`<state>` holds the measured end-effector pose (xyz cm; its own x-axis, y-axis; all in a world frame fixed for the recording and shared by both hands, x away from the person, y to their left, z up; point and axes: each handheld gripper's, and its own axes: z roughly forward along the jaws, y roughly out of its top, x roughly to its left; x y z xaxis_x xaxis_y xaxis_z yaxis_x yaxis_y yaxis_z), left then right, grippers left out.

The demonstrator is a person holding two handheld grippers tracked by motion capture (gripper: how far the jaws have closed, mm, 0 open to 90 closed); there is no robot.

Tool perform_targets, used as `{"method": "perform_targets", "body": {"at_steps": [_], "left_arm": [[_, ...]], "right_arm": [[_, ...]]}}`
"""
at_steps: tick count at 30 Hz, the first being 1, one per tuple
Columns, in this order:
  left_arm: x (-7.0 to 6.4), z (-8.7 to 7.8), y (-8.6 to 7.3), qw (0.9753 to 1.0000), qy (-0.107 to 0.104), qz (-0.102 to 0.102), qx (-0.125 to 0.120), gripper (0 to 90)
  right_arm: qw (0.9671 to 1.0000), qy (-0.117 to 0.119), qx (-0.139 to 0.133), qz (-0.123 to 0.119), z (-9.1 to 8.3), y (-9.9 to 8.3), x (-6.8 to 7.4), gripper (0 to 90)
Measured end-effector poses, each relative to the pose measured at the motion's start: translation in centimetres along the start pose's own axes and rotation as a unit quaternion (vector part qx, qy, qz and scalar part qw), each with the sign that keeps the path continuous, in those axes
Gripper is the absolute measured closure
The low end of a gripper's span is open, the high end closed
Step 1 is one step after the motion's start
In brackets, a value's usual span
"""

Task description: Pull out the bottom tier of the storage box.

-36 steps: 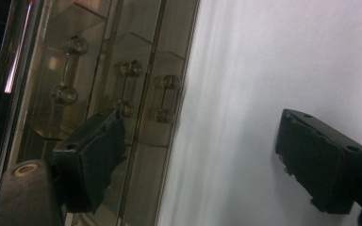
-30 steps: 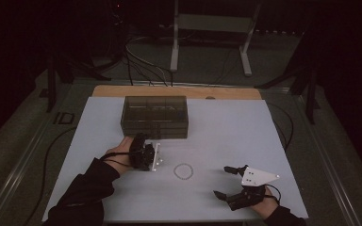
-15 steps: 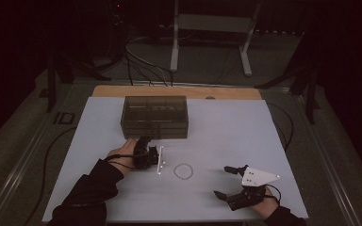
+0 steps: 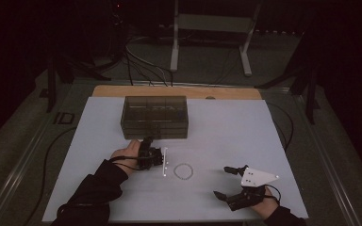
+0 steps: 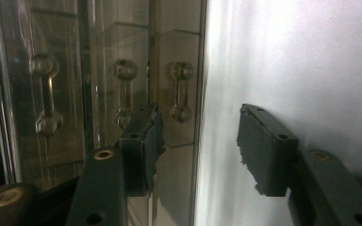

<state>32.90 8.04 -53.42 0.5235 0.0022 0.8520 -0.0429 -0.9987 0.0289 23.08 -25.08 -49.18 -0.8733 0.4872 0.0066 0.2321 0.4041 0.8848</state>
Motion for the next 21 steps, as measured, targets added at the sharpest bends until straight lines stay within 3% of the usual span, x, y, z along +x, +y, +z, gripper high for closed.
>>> {"method": "perform_targets", "body": {"at_steps": [13,21], "left_arm": [[-0.8,1.2,0.7,0.9986,0.035,0.028,0.029,66.5],[-0.9,1.9,0.8,0.9972,0.055,0.025,0.043,73.9]], "right_arm": [[1.0000,0.003,-0.001,0.002,0.0,0.0,-0.1,9.8],[1.0000,0.006,-0.001,0.002,0.0,0.0,-0.1,9.8]]}}
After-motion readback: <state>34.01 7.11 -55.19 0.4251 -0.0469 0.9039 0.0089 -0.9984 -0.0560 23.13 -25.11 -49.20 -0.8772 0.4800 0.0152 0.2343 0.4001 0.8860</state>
